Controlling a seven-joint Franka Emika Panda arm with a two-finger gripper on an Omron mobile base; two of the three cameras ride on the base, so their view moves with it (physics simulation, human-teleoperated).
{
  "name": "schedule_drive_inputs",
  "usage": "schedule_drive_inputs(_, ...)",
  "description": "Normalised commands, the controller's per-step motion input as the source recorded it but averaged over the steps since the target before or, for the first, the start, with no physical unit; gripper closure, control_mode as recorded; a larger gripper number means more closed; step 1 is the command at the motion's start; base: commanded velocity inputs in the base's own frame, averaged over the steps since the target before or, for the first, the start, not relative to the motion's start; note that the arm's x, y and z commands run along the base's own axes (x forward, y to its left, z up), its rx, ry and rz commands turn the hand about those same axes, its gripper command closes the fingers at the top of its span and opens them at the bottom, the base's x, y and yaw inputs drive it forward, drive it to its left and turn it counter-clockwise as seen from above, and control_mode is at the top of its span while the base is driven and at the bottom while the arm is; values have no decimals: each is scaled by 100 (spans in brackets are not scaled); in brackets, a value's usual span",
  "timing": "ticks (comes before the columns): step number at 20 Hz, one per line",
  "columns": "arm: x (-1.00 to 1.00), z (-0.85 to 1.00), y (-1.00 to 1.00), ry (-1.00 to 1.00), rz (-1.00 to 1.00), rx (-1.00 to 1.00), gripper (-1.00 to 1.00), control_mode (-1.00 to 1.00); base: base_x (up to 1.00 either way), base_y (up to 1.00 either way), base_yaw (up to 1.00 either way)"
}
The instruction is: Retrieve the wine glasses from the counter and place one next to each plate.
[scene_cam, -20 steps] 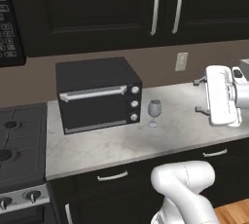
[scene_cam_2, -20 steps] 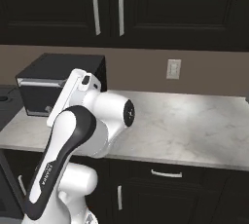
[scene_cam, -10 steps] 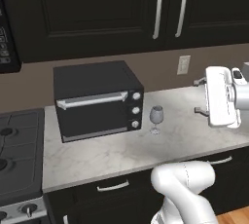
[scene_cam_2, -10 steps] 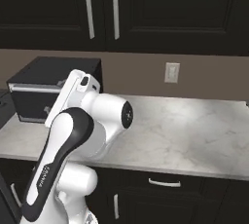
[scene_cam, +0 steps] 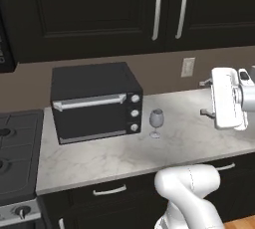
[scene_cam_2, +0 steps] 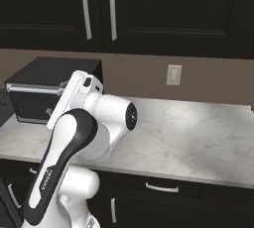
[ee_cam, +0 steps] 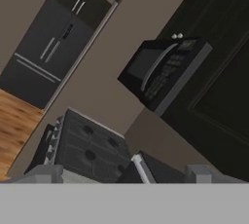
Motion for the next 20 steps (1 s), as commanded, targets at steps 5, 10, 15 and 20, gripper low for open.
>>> schedule_drive_inputs(5, 0, 0, 0, 0, 0, 0, -100, 100, 9, 3, 2)
schedule_drive_inputs(10, 0, 0, 0, 0, 0, 0, -100, 100, 9, -14, 9)
schedule_drive_inputs(15, 0, 0, 0, 0, 0, 0, -100, 100, 0, -15, 12)
schedule_drive_inputs(20, 2, -8, -6, 0, 5, 0, -100, -100, 0, -5, 4)
